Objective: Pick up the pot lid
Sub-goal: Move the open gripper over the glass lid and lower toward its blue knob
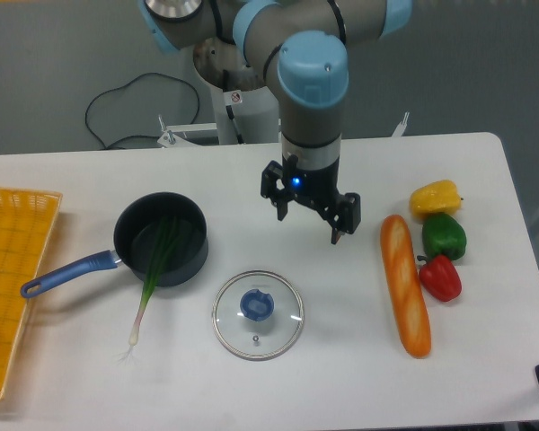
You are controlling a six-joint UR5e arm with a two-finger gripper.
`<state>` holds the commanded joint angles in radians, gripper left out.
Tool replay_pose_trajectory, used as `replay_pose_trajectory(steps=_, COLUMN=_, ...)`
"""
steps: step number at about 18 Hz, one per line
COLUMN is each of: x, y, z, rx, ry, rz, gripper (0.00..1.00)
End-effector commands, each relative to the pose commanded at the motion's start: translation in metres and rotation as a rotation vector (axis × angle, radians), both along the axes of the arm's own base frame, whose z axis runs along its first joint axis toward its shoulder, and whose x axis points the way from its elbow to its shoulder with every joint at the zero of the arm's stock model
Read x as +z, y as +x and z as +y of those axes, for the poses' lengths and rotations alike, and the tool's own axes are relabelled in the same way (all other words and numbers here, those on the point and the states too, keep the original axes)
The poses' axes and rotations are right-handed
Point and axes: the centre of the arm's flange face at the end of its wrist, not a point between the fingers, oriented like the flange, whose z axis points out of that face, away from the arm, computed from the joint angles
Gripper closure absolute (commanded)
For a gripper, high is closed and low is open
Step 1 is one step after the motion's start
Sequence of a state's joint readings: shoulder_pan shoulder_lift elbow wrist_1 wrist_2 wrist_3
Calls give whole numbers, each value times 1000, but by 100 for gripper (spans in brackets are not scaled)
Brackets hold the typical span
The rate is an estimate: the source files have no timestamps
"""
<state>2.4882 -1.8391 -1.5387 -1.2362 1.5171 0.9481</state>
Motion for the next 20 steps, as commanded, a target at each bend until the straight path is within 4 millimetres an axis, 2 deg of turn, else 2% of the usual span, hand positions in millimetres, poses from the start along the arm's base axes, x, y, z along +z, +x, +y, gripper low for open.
replay_pose_trajectory(steps=4, x=-21, y=-3, z=9, rx=18, ry=-23, rz=-33, gripper=0)
replay_pose_trajectory(steps=9, x=-55, y=8, z=40, rx=32, ry=-51, rz=-69, gripper=0)
replay_pose_trajectory(steps=12, x=-74, y=7, z=45, rx=27, ry=-70, rz=-94, gripper=0)
replay_pose_trajectory(steps=20, x=-102, y=3, z=56, rx=20, ry=-68, rz=-102, gripper=0)
